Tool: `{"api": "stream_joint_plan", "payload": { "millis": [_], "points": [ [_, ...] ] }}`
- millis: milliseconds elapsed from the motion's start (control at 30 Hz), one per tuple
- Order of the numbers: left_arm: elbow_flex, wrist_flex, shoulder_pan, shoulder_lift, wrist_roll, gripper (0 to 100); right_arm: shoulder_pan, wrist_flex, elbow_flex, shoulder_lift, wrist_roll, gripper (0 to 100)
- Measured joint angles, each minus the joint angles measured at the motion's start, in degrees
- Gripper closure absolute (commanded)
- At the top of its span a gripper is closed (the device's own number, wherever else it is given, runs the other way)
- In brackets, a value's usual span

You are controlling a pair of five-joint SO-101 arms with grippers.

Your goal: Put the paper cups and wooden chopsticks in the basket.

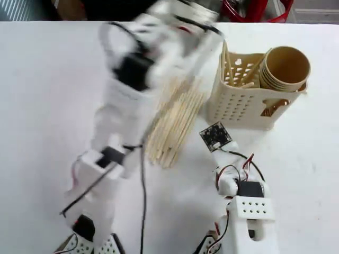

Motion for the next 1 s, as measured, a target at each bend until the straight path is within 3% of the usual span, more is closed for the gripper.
{"api": "stream_joint_plan", "payload": {
  "millis": [200,333,500,667,833,1000],
  "points": [
    [0.3,14.9,-21.2,2.0,0.0,93,0.0,-3.3,0.0,0.0,-0.2,97.7],
    [4.9,25.1,-29.5,12.0,0.0,92,0.0,-3.4,-1.2,0.1,-0.2,97.7],
    [8.4,27.2,-32.9,28.7,4.6,92,-2.3,7.0,-15.2,0.8,-3.7,97.7],
    [0.9,29.1,-34.0,38.9,10.2,92,-15.0,18.8,-34.2,9.5,-10.9,97.7],
    [-8.1,29.1,-35.7,46.5,11.7,92,-28.6,16.4,-46.2,26.4,-20.5,95.3],
    [-9.4,29.0,-36.0,46.9,12.0,92,-30.3,9.1,-53.3,45.5,-28.2,82.7]
  ]
}}
